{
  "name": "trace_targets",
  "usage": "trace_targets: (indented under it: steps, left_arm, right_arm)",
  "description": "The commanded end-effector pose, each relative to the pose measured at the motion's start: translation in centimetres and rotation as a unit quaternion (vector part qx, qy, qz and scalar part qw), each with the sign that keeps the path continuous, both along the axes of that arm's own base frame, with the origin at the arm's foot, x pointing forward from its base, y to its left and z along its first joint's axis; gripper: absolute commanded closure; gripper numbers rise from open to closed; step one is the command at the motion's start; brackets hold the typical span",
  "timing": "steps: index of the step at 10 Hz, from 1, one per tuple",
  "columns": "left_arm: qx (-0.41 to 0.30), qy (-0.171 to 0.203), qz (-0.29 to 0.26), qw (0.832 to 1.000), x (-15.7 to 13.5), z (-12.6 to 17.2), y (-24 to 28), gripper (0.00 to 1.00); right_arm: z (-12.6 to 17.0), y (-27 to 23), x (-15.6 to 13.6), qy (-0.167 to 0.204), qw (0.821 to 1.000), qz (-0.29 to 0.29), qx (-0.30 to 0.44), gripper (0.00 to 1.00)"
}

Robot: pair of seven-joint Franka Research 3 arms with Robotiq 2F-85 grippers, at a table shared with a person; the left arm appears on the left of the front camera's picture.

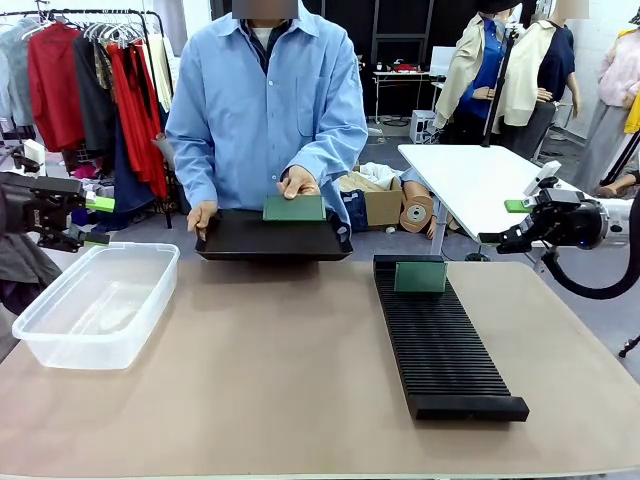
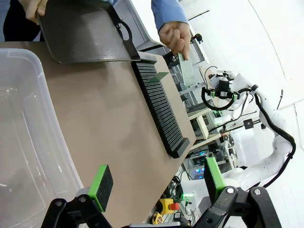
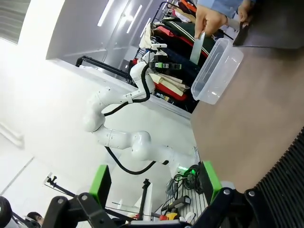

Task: Sort PCBs into racks and boxes based on the side picked up.
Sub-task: Pick up the Blank PCB handed by the Human.

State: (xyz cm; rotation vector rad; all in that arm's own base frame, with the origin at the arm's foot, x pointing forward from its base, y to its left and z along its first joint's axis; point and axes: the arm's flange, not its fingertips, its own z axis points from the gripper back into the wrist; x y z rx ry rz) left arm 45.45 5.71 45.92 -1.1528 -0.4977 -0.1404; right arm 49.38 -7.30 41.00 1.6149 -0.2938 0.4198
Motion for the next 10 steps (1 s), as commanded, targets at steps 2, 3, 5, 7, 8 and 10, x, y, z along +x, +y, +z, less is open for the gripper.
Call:
trace_targets:
  steps: [2,3,5,7,8,10]
  left_arm:
    - [-0.001,-0.001,-0.001,1.0,-0.13,0.13,-0.01,0.0]
    - [-0.001,-0.001,-0.001,1.0,-0.13,0.13,-0.01,0.0]
    - [-0.001,-0.001,-0.001,1.0,-0.13,0.13,-0.01,0.0]
    - [-0.001,-0.001,-0.001,1.0,-0.13,0.13,-0.01,0.0]
    - [-0.001,-0.001,-0.001,1.0,-0.13,0.13,-0.01,0.0]
    - [-0.001,-0.001,-0.001,1.0,-0.13,0.13,-0.01,0.0]
  right_arm:
    - [0.93,0.94,-1.09,0.014,0.999,-0.018,-0.044,0.0]
    - [1.17,1.18,-1.3,0.015,0.998,-0.017,-0.05,0.0]
    - [1.46,1.33,-1.17,0.033,0.999,-0.005,-0.026,0.0]
    - [0.84,0.65,-0.58,0.002,0.999,-0.01,-0.035,0.0]
    - [0.84,0.65,-0.58,0.002,0.999,-0.01,-0.035,0.0]
    - [0.84,0.65,-0.58,0.002,0.999,-0.01,-0.035,0.0]
